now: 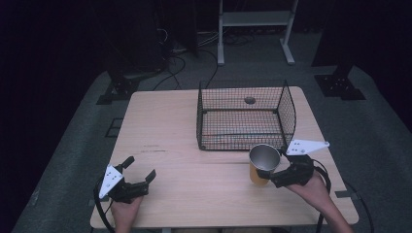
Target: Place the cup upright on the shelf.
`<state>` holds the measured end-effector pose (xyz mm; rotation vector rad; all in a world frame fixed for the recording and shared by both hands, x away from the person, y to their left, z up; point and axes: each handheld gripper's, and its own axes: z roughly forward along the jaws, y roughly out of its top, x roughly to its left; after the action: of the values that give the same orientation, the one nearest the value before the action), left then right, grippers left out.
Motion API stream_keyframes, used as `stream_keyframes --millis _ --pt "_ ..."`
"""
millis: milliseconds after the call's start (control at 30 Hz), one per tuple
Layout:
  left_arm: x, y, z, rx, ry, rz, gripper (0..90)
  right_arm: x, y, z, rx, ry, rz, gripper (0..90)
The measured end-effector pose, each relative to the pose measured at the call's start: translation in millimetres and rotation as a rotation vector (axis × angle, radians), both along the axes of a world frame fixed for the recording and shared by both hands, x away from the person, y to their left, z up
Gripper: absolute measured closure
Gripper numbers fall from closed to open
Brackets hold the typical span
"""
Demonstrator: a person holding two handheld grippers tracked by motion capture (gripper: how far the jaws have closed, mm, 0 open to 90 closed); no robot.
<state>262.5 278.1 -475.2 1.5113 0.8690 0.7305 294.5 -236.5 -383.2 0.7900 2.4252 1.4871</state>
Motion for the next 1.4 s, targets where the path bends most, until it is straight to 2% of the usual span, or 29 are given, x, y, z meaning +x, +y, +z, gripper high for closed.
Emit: stream_keyframes --millis 533,1000,1200,1400 --pt "0.1 0.5 0.0 -0.003 0.002 0.0 2.4 20.1 3.2 36.1 0.029 0.014 0.048 12.7" --pt "0.3 0.7 0.1 -0.007 0.001 -0.001 2.4 39.0 12.5 61.0 0.01 0.007 0.07 12.7" --pt "0.4 0.6 0.1 -0.009 0.0 -0.002 2.3 49.4 18.6 68.7 0.019 0.01 0.085 12.7" --pt "0.6 0.9 0.3 -0.009 -0.002 -0.004 2.4 66.4 22.1 72.9 0.023 0.025 0.085 12.7"
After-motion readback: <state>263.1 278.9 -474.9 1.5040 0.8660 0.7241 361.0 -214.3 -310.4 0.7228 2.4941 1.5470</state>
